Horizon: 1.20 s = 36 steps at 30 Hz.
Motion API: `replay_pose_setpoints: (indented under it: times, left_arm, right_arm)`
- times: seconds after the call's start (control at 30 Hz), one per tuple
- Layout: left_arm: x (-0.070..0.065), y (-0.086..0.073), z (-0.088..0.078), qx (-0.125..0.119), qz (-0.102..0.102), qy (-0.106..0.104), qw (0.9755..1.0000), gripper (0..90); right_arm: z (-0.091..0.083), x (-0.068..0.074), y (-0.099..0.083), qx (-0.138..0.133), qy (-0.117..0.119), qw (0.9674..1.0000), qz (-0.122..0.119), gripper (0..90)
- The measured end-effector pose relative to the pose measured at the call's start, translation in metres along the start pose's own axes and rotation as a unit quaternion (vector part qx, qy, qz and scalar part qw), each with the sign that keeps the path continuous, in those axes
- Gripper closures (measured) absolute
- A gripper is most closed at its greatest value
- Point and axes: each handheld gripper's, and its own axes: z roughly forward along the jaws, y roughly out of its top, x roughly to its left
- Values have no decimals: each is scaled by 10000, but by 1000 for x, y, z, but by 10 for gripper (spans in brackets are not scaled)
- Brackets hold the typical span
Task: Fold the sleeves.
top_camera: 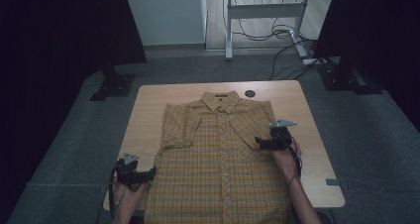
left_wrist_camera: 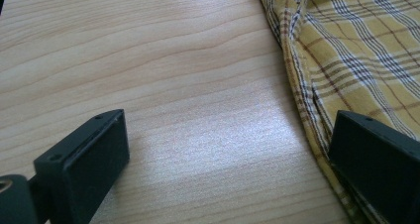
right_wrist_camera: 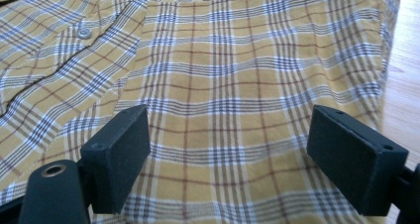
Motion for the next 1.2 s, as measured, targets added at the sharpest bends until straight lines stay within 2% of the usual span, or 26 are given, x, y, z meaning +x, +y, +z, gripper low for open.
replay_pose_setpoints:
  times: [0.53,1.2]
  left_arm:
    - [1,0,0,1,0,-14,10000,21]
    - [2,0,0,9,23,-42,10000,15]
  right_arm:
    - [-26,-9,-1,-67,-37,10000,1,146]
    - [-50,-14,-11,-117,-94,9999,11,129]
